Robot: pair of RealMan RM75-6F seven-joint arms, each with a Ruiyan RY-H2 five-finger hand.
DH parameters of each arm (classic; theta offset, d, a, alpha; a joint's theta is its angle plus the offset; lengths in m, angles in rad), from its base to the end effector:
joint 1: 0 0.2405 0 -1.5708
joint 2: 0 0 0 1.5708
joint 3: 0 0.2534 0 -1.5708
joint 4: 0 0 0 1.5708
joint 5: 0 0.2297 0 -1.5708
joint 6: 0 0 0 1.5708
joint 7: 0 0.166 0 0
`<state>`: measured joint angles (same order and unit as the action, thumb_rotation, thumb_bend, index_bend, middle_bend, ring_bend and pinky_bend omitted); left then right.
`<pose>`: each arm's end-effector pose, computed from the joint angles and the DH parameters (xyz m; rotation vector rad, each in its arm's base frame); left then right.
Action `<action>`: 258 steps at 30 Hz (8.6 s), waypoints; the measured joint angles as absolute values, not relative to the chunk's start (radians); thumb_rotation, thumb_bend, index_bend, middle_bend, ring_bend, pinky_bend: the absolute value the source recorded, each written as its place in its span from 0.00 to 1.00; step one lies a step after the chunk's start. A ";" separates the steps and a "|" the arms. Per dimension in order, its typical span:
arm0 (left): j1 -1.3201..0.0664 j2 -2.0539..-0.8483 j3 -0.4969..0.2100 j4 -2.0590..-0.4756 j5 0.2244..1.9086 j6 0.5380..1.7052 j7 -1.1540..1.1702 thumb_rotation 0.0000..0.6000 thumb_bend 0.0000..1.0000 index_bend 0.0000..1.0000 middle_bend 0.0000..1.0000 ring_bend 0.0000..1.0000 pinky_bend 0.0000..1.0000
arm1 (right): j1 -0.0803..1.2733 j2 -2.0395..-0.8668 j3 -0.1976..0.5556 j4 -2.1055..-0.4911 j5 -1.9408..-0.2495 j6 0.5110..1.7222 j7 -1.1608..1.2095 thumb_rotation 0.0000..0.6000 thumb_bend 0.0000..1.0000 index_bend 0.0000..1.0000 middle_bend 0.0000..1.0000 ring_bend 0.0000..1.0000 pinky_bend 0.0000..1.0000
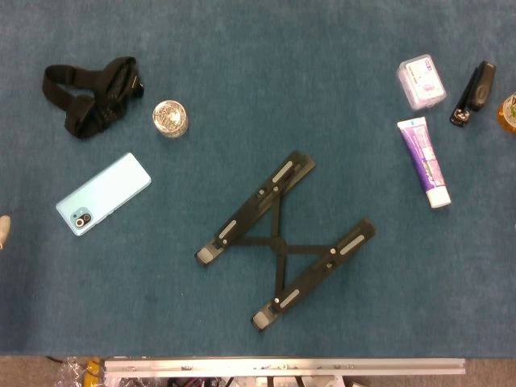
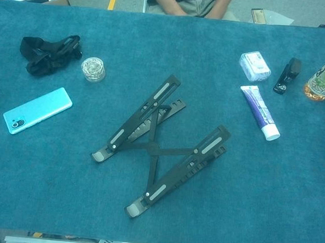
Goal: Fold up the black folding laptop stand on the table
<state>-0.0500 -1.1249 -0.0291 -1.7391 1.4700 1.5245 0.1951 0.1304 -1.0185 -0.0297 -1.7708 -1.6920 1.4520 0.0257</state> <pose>-0.2986 0.1870 0.1305 -1.3620 -0.8819 -0.8244 -0.2628 -0.1922 0.1285 1.6142 -0.9419 1.0252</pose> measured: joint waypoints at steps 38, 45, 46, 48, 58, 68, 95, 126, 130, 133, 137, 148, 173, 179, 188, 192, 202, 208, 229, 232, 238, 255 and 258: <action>-0.058 -1.125 -0.033 -1.735 1.439 1.485 0.201 1.00 0.28 0.18 0.18 0.08 0.14 | 0.355 -1.105 -0.141 -1.872 -1.705 1.140 0.973 1.00 0.11 0.00 0.14 0.00 0.05; -0.057 -1.122 -0.031 -1.733 1.437 1.484 0.193 1.00 0.28 0.18 0.18 0.08 0.14 | 0.354 -1.156 -0.146 -1.862 -1.677 1.124 0.970 1.00 0.11 0.00 0.14 0.00 0.05; -0.056 -1.121 -0.031 -1.732 1.435 1.482 0.190 1.00 0.28 0.18 0.18 0.08 0.14 | 0.354 -1.165 -0.147 -1.861 -1.675 1.118 0.969 1.00 0.11 0.00 0.14 0.00 0.05; -0.056 -1.119 -0.030 -1.730 1.433 1.479 0.185 1.00 0.28 0.18 0.18 0.08 0.14 | 0.355 -1.189 -0.151 -1.856 -1.672 1.110 0.965 1.00 0.11 0.00 0.14 0.00 0.05; -0.051 -1.111 -0.030 -1.721 1.433 1.484 0.165 1.00 0.28 0.18 0.18 0.08 0.14 | 0.351 -1.276 -0.167 -1.838 -1.672 1.106 0.981 1.00 0.13 0.00 0.15 0.00 0.05; -0.051 -1.114 -0.032 -1.706 1.437 1.486 0.154 1.00 0.28 0.18 0.18 0.08 0.14 | 0.357 -1.316 -0.179 -1.821 -1.716 1.137 1.018 1.00 0.13 0.00 0.16 0.00 0.08; -0.046 -1.108 -0.034 -1.703 1.442 1.497 0.152 1.00 0.28 0.18 0.18 0.08 0.14 | 0.391 -1.403 -0.204 -1.797 -1.772 1.171 1.051 1.00 0.13 0.00 0.17 0.00 0.14; -0.033 -1.106 -0.031 -1.691 1.447 1.507 0.132 1.00 0.28 0.18 0.18 0.08 0.14 | 0.509 -1.579 -0.122 -2.044 -1.636 1.003 0.706 1.00 0.13 0.00 0.17 0.00 0.14; -0.035 -1.109 -0.032 -1.688 1.446 1.505 0.131 1.00 0.28 0.18 0.18 0.08 0.14 | 0.510 -1.608 -0.109 -2.063 -1.596 0.991 0.640 1.00 0.13 0.00 0.17 0.00 0.14; -0.034 -1.110 -0.031 -1.688 1.449 1.506 0.133 1.00 0.28 0.18 0.18 0.08 0.14 | 0.513 -1.629 -0.097 -2.079 -1.564 0.978 0.597 1.00 0.13 0.00 0.17 0.00 0.14; -0.033 -1.109 -0.031 -1.691 1.450 1.508 0.135 1.00 0.28 0.18 0.18 0.08 0.14 | 0.520 -1.647 -0.082 -2.098 -1.530 0.962 0.557 1.00 0.13 0.00 0.17 0.00 0.14; -0.032 -1.108 -0.033 -1.704 1.452 1.513 0.149 1.00 0.28 0.18 0.18 0.08 0.14 | 0.528 -1.615 -0.098 -2.115 -1.526 0.935 0.563 1.00 0.13 0.00 0.17 0.00 0.14; -0.039 -1.121 -0.035 -1.728 1.443 1.505 0.196 1.00 0.28 0.18 0.18 0.08 0.14 | 0.596 -1.494 -0.121 -2.079 -1.635 0.907 0.827 1.00 0.13 0.00 0.17 0.00 0.14; -0.039 -1.126 -0.039 -1.736 1.441 1.510 0.209 1.00 0.28 0.18 0.18 0.08 0.14 | 0.617 -1.487 -0.125 -2.070 -1.650 0.897 0.868 1.00 0.14 0.00 0.17 0.00 0.14; -0.037 -1.129 -0.041 -1.753 1.435 1.516 0.234 1.00 0.28 0.18 0.18 0.08 0.14 | 0.681 -1.457 -0.119 -2.041 -1.701 0.881 1.005 1.00 0.16 0.00 0.17 0.00 0.14; -0.038 -1.130 -0.044 -1.759 1.433 1.519 0.243 1.00 0.28 0.18 0.18 0.08 0.14 | 0.711 -1.449 -0.120 -2.025 -1.719 0.878 1.066 1.00 0.16 0.00 0.17 0.00 0.14; -0.034 -1.132 -0.045 -1.760 1.432 1.527 0.248 1.00 0.28 0.18 0.18 0.08 0.14 | 0.760 -1.470 -0.121 -2.001 -1.728 0.875 1.101 1.00 0.16 0.00 0.17 0.00 0.14; -0.031 -1.131 -0.046 -1.760 1.432 1.533 0.248 1.00 0.28 0.18 0.18 0.08 0.14 | 0.776 -1.491 -0.117 -2.004 -1.710 0.872 1.083 1.00 0.16 0.00 0.17 0.00 0.14; -0.026 -1.127 -0.045 -1.754 1.434 1.538 0.234 1.00 0.28 0.18 0.18 0.08 0.14 | 0.789 -1.523 -0.131 -2.016 -1.675 0.877 1.024 1.00 0.16 0.00 0.17 0.00 0.14; -0.027 -1.128 -0.046 -1.753 1.435 1.537 0.233 1.00 0.28 0.18 0.18 0.08 0.14 | 0.787 -1.513 -0.128 -2.021 -1.672 0.892 1.026 1.00 0.16 0.00 0.17 0.00 0.14; -0.031 -1.131 -0.047 -1.752 1.438 1.534 0.238 1.00 0.28 0.18 0.18 0.08 0.14 | 0.783 -1.483 -0.133 -2.026 -1.676 0.909 1.035 1.00 0.16 0.00 0.17 0.00 0.14; -0.038 -1.138 -0.046 -1.762 1.444 1.528 0.258 1.00 0.28 0.18 0.18 0.08 0.14 | 0.760 -1.406 -0.229 -1.958 -1.770 0.986 1.142 1.00 0.16 0.00 0.17 0.00 0.14; -0.037 -1.139 -0.046 -1.763 1.442 1.529 0.260 1.00 0.28 0.18 0.18 0.08 0.14 | 0.759 -1.416 -0.236 -1.943 -1.774 0.989 1.145 1.00 0.16 0.00 0.17 0.00 0.14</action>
